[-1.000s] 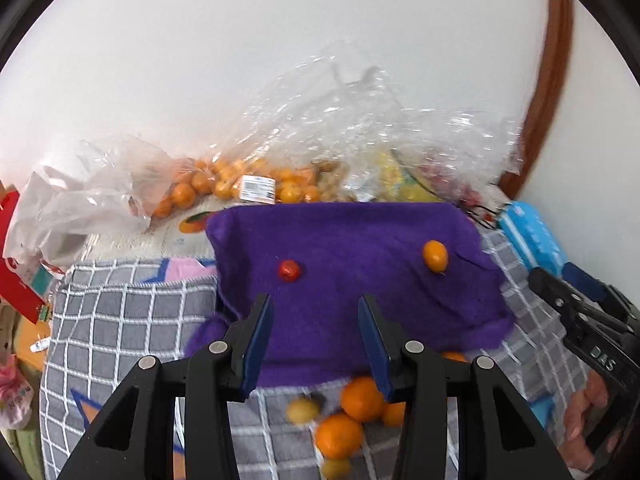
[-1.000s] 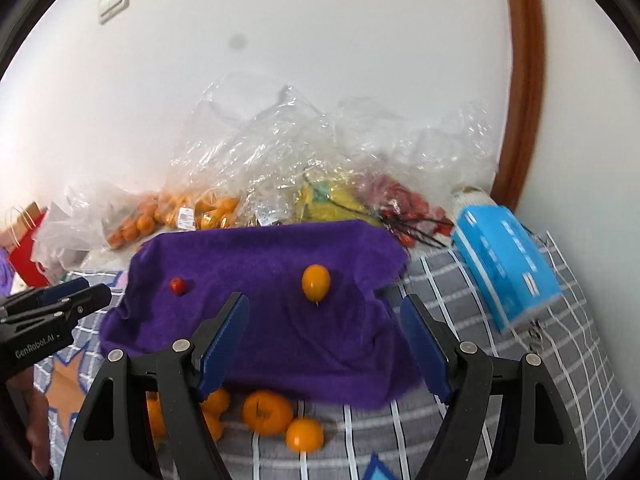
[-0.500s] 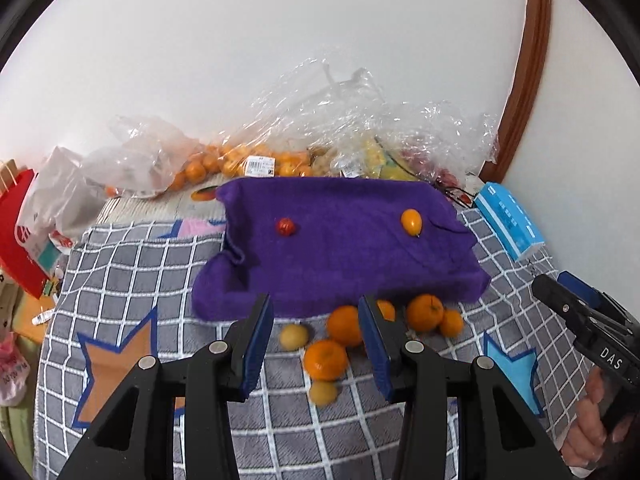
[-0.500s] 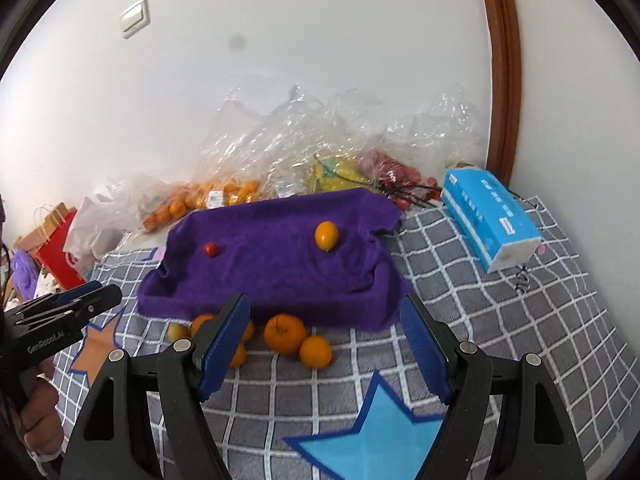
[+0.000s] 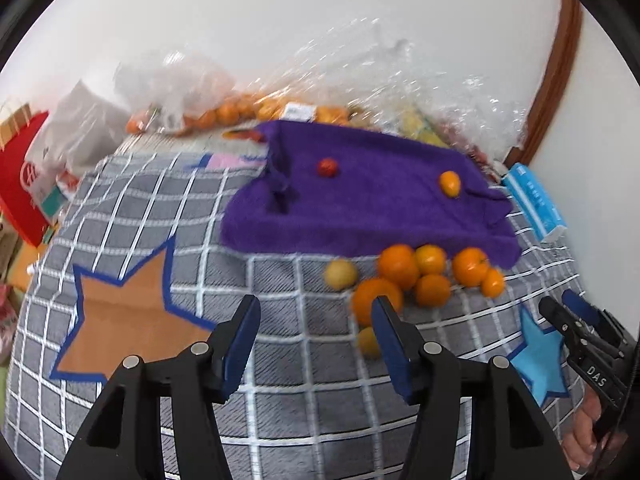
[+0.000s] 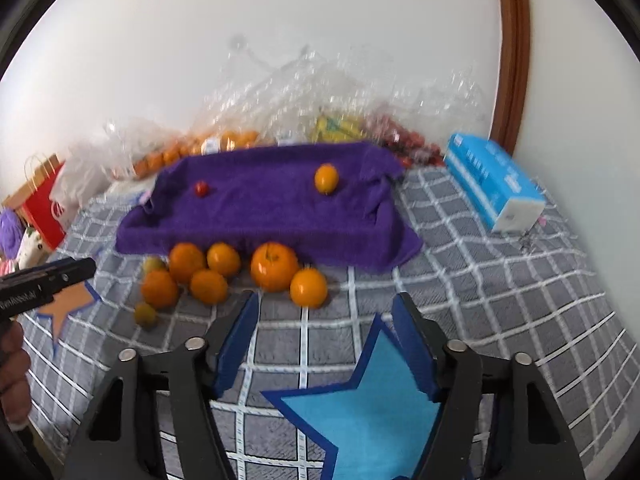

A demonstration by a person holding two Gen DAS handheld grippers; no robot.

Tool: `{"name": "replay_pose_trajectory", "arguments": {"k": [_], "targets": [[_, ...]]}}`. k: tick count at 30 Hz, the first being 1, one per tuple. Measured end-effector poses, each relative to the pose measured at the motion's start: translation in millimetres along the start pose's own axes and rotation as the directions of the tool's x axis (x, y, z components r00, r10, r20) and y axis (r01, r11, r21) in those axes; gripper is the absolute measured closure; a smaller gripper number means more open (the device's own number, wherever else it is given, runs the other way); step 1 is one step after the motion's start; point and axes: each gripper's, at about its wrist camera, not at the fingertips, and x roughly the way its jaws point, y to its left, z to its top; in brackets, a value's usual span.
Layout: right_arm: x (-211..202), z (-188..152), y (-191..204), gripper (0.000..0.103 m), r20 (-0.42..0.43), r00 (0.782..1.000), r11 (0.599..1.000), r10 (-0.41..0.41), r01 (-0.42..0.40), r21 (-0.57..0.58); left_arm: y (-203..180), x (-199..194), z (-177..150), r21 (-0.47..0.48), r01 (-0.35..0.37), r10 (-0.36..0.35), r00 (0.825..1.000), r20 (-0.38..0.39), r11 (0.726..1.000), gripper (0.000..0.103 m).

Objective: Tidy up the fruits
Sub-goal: 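Withdraw both tools from the towel back toward the fruit row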

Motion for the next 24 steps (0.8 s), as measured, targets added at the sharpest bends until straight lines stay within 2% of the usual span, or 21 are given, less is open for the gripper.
{"name": "replay_pose_trajectory", "arguments": {"k": [4,7,18,21,24], "targets": [[23.5,-5.9,2.8,0.050,-0.043,0.999,1.000,0.010,-0.010,-0.006,19.0,13.1,-8.9,-0.035,-0.010,0.009,1.000,-0.030,0.999,0.048],[35.8,-3.4,7.4,0.052,-0.049,0.999,1.000,0.011,-0.012,-0.022,29.9,22.2,-13.0,-0.043,-0.028,0.025,0.998,-0.052,0.999,0.048],[69.9,10.6,17.9,0.064,-0.097,0.995,0.997,0.002,-0.009,-0.072,37.6,37.2,-15.6,-0.044,0.038,-0.043,0.994,-0.098,0.998,0.048],[74.2,11.6,17.7,0.072,-0.089,0.996,0.997,-0.026,0.019,-0.081,36.1,34.6,-17.1,-0.031,0.050,-0.053,0.994,-0.093,0.998,0.048],[70.2,8.6,13.2,0.072,-0.090,0.996,0.998,0.000,-0.006,-0.068,33.4,29.9,-17.9,-0.020,0.055,-0.056,0.995,-0.081,0.998,0.048]]}}
